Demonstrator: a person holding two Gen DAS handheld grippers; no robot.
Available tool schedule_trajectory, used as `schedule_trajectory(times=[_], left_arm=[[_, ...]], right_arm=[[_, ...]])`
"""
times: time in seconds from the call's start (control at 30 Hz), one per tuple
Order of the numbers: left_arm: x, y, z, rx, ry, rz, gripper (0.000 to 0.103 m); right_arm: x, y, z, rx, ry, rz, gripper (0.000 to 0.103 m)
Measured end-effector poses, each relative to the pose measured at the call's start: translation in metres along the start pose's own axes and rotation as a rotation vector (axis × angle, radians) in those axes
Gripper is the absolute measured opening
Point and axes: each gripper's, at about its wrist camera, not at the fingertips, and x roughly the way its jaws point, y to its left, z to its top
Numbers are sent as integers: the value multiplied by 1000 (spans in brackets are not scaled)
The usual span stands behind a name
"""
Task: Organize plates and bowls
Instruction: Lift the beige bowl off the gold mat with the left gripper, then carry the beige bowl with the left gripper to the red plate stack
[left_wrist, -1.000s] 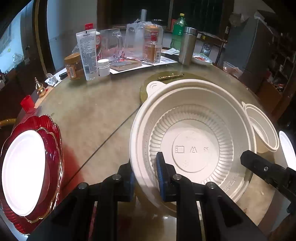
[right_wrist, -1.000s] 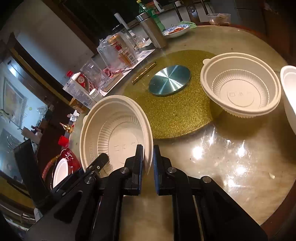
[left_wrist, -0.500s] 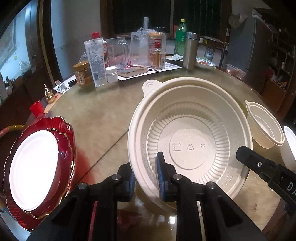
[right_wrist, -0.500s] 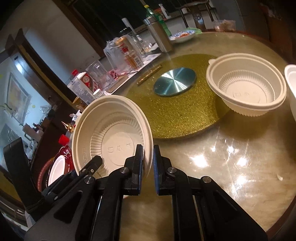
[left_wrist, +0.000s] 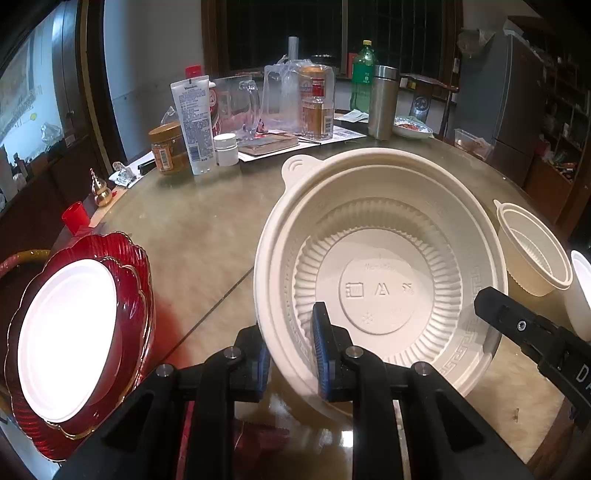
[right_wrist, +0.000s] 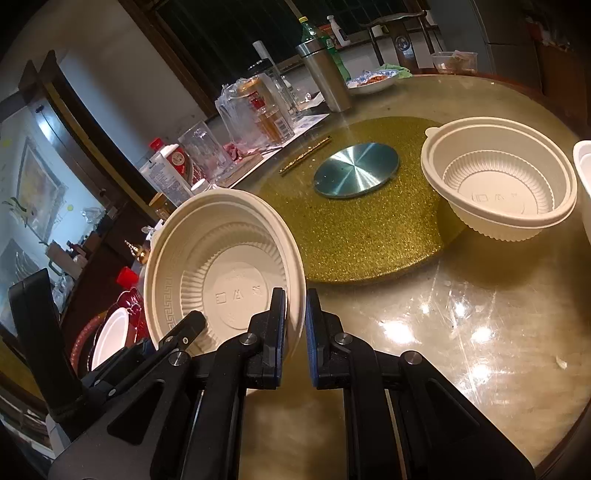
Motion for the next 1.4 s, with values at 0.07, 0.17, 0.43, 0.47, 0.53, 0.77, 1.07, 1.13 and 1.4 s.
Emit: schedule_trajectory(times=[0.07,0.17,0.43,0.47,0.53,0.77,1.07,1.13,1.4], left_arm=[[1,0,0,4,1,3,20],[1,0,-1,6,7,4,20],[3,0,-1,5,14,2,20],[3,0,-1,5,14,0,20],[2,0,-1,6,11,-3,20],[-5,2,0,1,-5,-9,20],[-23,11,-1,-13,-52,3,20],[-27,13,-1,-13,-61,9,20],[-47,33,4,-36,-93,28,20]], right_arm=[[0,0,-1,-2,-1,0,10],[2,0,-1,-6,0,-3,10],[2,0,-1,-8,-1,-7,10],[2,0,-1,-9,-1,-7,10],[2,0,-1,-9,-3,-8,10],[0,2,0,-24,-31,-1,10],[-8,16,-2,-85,-84,26,10],[-9,21,-3,-99,-88,27,10],[-15,42,-3,-119,-94,69,10]])
